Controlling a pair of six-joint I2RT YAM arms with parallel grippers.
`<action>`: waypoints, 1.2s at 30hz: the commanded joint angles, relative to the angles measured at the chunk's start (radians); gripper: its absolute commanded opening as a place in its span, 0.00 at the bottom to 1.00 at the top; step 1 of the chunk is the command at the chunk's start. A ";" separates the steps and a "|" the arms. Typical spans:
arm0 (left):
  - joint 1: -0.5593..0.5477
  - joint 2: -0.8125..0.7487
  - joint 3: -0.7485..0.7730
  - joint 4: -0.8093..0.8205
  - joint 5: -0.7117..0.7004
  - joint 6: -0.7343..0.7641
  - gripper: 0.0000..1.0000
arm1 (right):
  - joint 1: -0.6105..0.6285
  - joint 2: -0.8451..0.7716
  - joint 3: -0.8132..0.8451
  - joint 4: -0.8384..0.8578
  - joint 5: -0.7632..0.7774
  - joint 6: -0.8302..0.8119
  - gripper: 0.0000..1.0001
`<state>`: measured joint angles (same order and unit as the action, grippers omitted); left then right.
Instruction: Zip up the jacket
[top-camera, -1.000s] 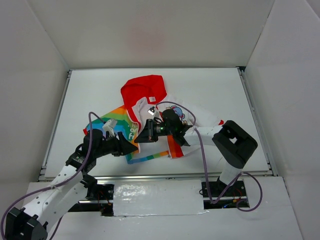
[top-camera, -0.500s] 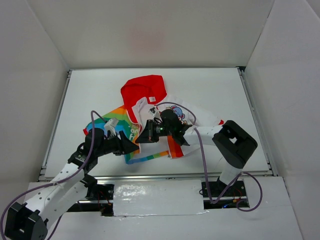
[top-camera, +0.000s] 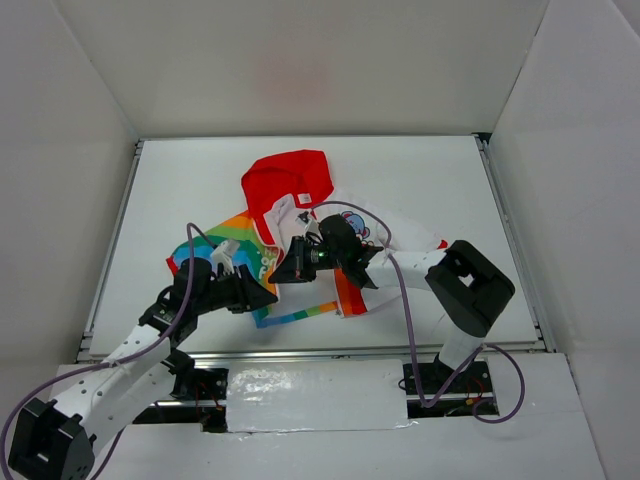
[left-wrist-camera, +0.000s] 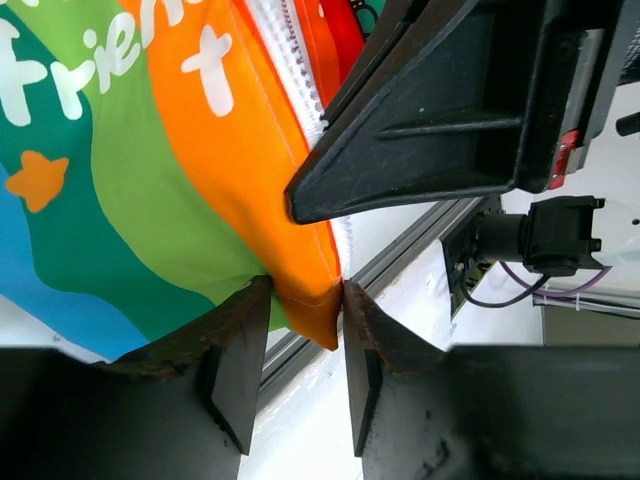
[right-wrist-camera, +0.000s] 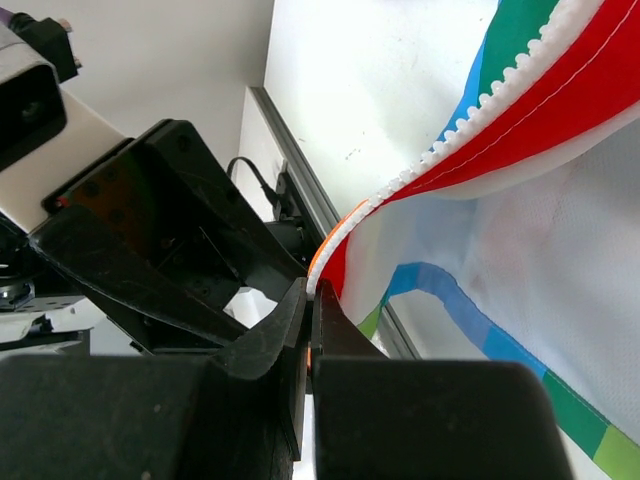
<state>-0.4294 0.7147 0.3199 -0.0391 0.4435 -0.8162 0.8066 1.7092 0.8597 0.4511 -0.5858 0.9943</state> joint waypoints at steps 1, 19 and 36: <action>-0.005 -0.004 0.018 0.062 0.009 0.008 0.46 | 0.006 0.020 0.039 0.012 0.003 -0.008 0.00; -0.006 0.017 0.010 0.082 -0.002 0.002 0.40 | 0.017 0.041 0.053 -0.005 -0.009 -0.025 0.00; -0.008 0.006 0.027 0.012 -0.043 0.028 0.51 | 0.016 0.030 0.101 -0.137 0.003 -0.137 0.00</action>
<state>-0.4339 0.7349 0.3202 -0.0338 0.4049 -0.8116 0.8124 1.7424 0.9176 0.3344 -0.5888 0.8974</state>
